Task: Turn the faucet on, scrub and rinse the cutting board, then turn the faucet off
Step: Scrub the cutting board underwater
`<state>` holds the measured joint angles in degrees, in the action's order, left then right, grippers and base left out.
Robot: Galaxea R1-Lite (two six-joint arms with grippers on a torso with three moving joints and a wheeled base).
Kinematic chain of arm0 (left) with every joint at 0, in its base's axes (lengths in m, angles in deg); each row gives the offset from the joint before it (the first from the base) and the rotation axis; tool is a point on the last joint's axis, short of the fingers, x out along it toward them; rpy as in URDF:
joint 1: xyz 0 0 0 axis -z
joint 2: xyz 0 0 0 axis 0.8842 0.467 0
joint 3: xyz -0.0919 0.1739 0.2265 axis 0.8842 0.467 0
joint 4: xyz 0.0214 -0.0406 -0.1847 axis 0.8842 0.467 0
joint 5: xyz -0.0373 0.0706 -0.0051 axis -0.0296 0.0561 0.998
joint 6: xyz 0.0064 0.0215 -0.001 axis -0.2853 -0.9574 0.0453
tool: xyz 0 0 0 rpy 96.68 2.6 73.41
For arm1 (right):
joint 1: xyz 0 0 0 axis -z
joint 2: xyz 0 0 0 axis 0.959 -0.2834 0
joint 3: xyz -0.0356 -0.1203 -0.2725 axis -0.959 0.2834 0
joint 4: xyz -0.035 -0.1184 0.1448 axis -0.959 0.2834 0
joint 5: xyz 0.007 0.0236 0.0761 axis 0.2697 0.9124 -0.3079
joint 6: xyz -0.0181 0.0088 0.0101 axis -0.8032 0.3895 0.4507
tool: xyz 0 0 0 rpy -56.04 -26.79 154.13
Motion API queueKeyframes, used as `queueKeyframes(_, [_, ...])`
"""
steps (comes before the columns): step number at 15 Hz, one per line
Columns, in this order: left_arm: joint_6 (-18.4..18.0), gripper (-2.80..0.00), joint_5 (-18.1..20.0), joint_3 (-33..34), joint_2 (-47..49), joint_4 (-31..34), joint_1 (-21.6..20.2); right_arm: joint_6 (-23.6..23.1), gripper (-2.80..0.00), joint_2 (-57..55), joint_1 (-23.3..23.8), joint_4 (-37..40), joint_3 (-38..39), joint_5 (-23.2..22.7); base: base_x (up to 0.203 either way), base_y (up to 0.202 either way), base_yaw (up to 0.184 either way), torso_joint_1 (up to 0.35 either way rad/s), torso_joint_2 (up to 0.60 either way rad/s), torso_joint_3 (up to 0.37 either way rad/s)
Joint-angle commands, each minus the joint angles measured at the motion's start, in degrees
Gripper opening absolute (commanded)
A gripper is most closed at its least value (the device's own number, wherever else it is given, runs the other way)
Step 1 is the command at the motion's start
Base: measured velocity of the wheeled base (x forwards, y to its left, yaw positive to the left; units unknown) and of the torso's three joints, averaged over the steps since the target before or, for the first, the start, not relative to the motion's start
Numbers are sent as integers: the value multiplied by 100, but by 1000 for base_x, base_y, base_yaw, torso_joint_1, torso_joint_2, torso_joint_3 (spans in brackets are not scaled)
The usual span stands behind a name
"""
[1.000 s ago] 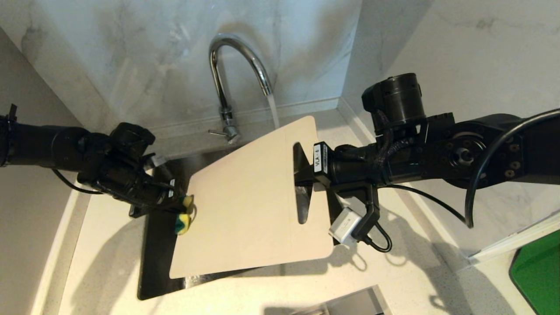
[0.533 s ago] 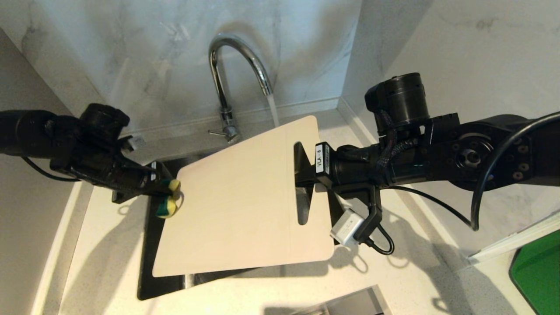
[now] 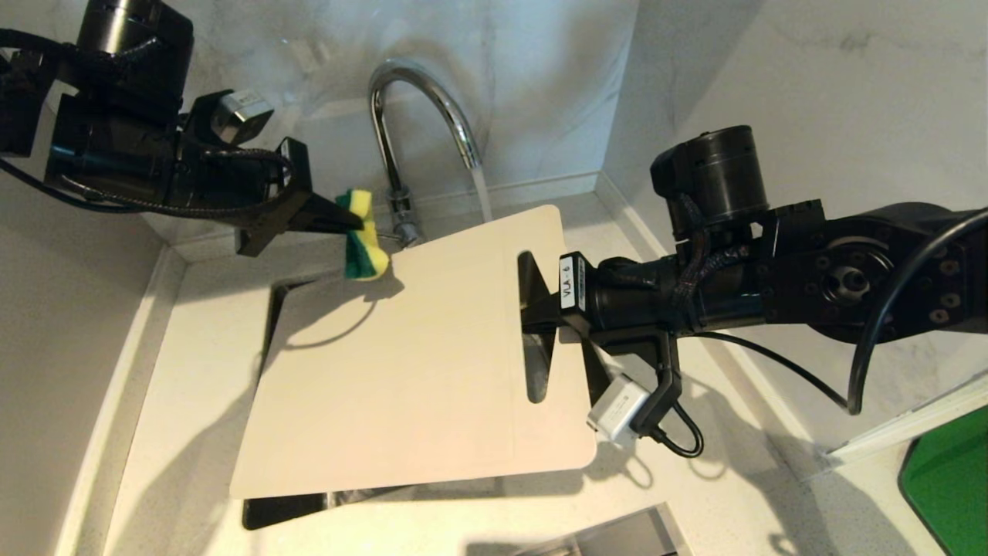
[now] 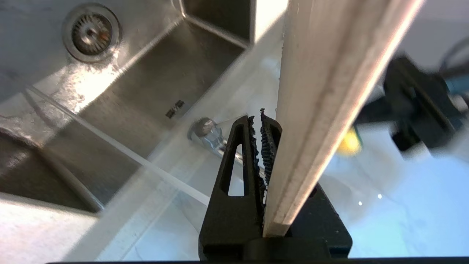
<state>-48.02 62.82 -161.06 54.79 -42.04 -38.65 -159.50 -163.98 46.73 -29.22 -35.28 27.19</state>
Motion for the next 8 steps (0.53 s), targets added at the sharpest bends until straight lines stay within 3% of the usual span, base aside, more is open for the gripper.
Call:
queueKeyframes(1, [-101, -280, -180, -110, 212, -106, 543, -88, -280, 87, -9, 9, 150, -11, 0, 0, 0, 0, 0, 0])
queueKeyframes(4, [-112, -280, -196, -108, 479, -243, 783, -88, -280, 107, -54, -7, 265, -9, 0, 0, 0, 0, 0, 0])
queueKeyframes(8, [-22, -280, -184, -75, 746, -320, 725, -58, -280, 126, -105, -9, 247, -9, 0, 0, 0, 0, 0, 0])
